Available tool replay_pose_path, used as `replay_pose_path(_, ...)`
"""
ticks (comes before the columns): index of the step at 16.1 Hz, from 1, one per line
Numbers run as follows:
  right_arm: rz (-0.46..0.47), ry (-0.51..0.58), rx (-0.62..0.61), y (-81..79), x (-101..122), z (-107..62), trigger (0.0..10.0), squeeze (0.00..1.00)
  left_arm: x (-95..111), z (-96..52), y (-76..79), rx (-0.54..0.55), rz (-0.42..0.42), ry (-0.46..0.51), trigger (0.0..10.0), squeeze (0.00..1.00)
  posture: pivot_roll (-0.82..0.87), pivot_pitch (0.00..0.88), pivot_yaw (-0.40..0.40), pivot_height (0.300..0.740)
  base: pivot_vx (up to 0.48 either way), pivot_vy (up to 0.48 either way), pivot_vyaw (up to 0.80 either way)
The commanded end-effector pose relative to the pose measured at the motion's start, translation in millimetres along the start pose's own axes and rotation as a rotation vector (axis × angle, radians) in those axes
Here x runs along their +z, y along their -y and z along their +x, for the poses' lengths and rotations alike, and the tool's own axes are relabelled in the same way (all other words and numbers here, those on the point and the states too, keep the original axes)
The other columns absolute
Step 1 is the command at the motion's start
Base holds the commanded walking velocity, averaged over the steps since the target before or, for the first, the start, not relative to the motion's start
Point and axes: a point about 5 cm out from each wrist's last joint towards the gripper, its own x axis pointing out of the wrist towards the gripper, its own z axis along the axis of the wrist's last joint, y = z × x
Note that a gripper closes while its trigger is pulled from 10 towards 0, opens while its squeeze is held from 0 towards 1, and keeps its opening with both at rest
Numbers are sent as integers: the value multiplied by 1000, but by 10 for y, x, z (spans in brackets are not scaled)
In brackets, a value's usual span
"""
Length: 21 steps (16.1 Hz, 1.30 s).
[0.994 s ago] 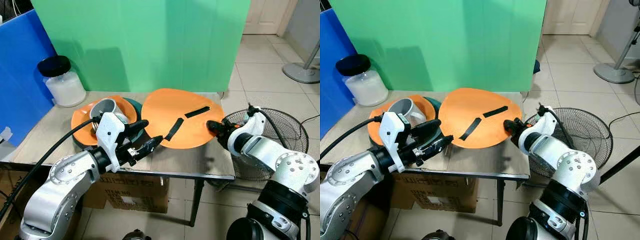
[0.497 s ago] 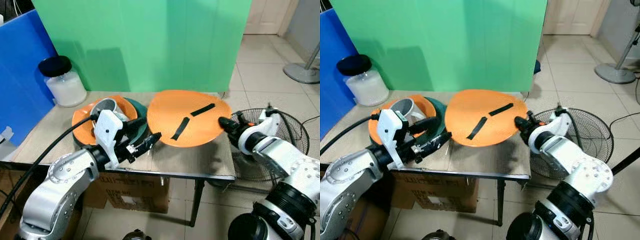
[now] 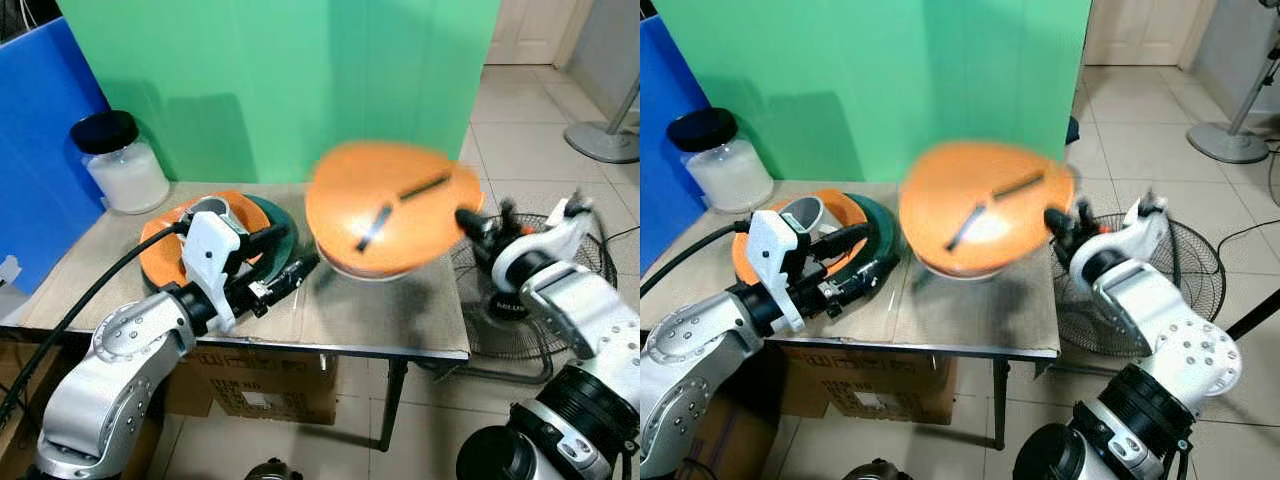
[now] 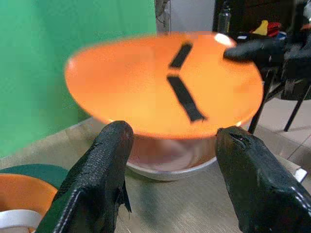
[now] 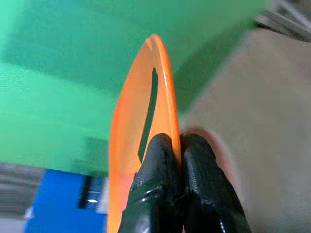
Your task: Setting the table
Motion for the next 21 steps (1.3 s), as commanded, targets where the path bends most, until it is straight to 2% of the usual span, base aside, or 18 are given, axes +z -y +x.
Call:
replay_pose_path(1, 51, -39, 261, -471, -211, 105, 0, 0, 33, -14, -37, 18, 1, 17, 10000, 0, 118, 0, 80, 727, 0, 0, 0)
replay_pose_path(3, 7, 21, 285, -509, -181, 28, 0, 0, 52, 1, -22, 18, -1, 26, 10000, 0, 118, 0, 80, 727, 0, 0, 0)
replay_pose_path(4, -48, 146, 300, -541, -71, -88, 0, 0, 76, 14, -1, 22, -9, 45, 10000, 0, 121, 0, 76, 727, 0, 0, 0)
replay_pose_path(5, -50, 150, 301, -537, -65, -115, 2784, 0, 81, 12, 6, 27, -15, 51, 10000, 0, 120, 0, 77, 727, 0, 0, 0)
replay_pose_path(6, -76, 149, 306, -530, -65, -170, 10000, 0, 81, -7, 29, 31, -28, 57, 10000, 0, 113, 0, 83, 727, 0, 0, 0)
replay_pose_path(8, -154, 163, 312, -523, -56, -274, 10000, 0, 39, -46, 67, 43, -30, 40, 10000, 0, 111, 0, 85, 727, 0, 0, 0)
replay_pose_path(9, -240, 170, 281, -501, -72, -341, 10000, 0, 8, -43, 60, 76, -27, 32, 10000, 0, 110, 0, 86, 727, 0, 0, 0)
replay_pose_path(10, -288, 174, 263, -486, -100, -377, 10000, 0, 4, -31, 50, 99, -24, 37, 10000, 0, 107, 0, 87, 727, 0, 0, -769)
replay_pose_path(11, -300, 178, 253, -474, -120, -392, 10000, 0, 9, -12, 42, 114, -18, 44, 10000, 0, 104, 0, 89, 727, 0, 0, -769)
replay_pose_path(13, -304, 190, 235, -434, -164, -429, 10000, 0, 31, 54, 30, 162, 19, 67, 10000, 0, 100, 0, 90, 727, 0, 0, -766)
replay_pose_path(18, -259, 255, 163, -310, -161, -469, 10000, 0, 82, 95, -30, 260, 98, 113, 10000, 0, 93, 0, 95, 727, 0, 0, -764)
replay_pose_path(21, -248, 286, 123, -242, -124, -473, 10000, 0, 68, 128, -66, 304, 143, 108, 10000, 0, 92, 0, 95, 727, 0, 0, -763)
